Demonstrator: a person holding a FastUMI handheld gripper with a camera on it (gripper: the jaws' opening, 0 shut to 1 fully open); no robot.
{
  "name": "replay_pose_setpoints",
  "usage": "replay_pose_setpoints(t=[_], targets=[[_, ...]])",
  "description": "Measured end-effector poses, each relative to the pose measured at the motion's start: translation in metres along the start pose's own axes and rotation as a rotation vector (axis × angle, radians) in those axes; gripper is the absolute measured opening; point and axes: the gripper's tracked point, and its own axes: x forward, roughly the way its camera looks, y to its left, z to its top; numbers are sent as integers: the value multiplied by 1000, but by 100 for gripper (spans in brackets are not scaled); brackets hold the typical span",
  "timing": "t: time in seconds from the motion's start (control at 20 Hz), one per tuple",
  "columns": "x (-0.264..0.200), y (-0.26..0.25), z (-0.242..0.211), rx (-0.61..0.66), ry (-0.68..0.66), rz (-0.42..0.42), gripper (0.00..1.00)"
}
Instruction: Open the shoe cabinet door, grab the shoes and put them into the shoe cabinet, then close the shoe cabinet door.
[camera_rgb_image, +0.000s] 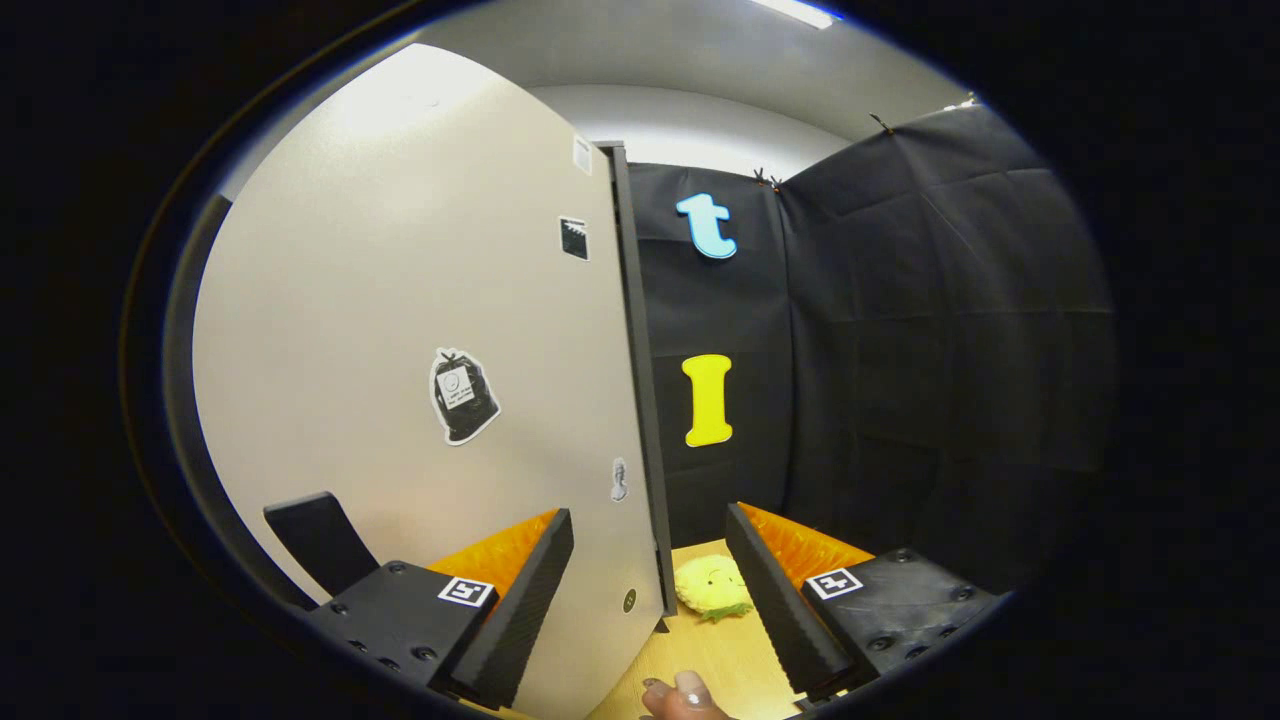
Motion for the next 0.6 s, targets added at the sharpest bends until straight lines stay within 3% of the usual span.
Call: replay_pose_setpoints(t=[0.25, 0.6], targets=[[17, 56, -5, -17, 11, 78, 98], [10, 81, -2, -30, -2, 99, 98]])
